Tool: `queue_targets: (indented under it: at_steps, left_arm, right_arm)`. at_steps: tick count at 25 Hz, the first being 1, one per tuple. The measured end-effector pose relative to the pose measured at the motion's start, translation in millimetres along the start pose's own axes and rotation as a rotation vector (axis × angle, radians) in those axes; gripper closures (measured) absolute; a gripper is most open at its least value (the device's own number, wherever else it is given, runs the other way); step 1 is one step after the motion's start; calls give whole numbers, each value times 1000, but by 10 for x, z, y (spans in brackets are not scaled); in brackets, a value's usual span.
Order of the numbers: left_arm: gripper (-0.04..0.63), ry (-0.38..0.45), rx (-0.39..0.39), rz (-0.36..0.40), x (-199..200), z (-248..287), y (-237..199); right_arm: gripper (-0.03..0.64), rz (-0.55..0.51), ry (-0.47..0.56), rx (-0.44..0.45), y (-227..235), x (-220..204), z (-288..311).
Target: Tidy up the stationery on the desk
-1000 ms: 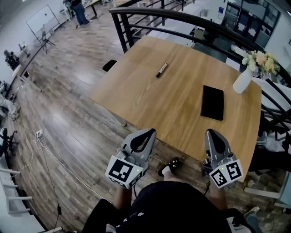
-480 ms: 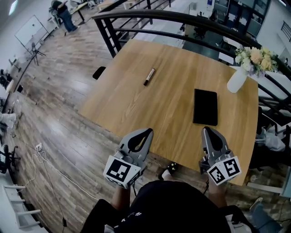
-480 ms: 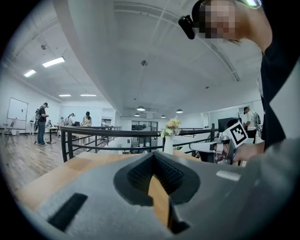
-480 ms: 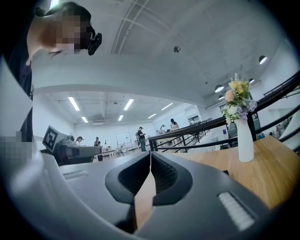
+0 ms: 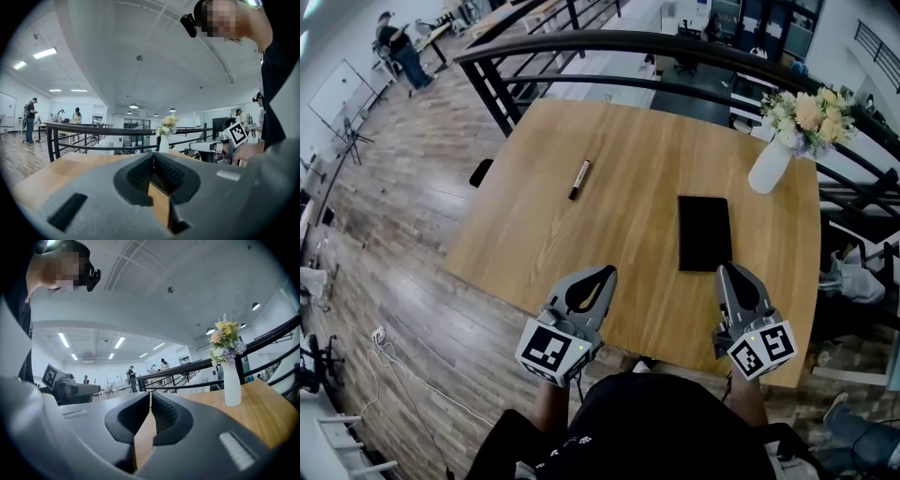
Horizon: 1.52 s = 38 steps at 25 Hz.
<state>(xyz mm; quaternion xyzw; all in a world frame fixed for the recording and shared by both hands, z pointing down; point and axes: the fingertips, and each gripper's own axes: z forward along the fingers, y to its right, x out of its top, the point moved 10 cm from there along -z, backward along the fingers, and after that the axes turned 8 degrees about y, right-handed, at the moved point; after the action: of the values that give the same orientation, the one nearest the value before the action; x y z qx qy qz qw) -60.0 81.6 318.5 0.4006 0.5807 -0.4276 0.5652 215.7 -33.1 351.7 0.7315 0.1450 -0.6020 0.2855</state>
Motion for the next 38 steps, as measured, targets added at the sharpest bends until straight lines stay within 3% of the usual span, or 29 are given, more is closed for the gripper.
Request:
queue_targets:
  at_steps: [20,38]
  left_arm:
    - [580,-81,-134,-57,-326,775,-193]
    - [481,-242,-260,-191,-1010,1684,-509]
  right_arm:
    - [580,-23,-89,-173,496,-219,0]
    - [529,-20,-232,-342,933,-635,316]
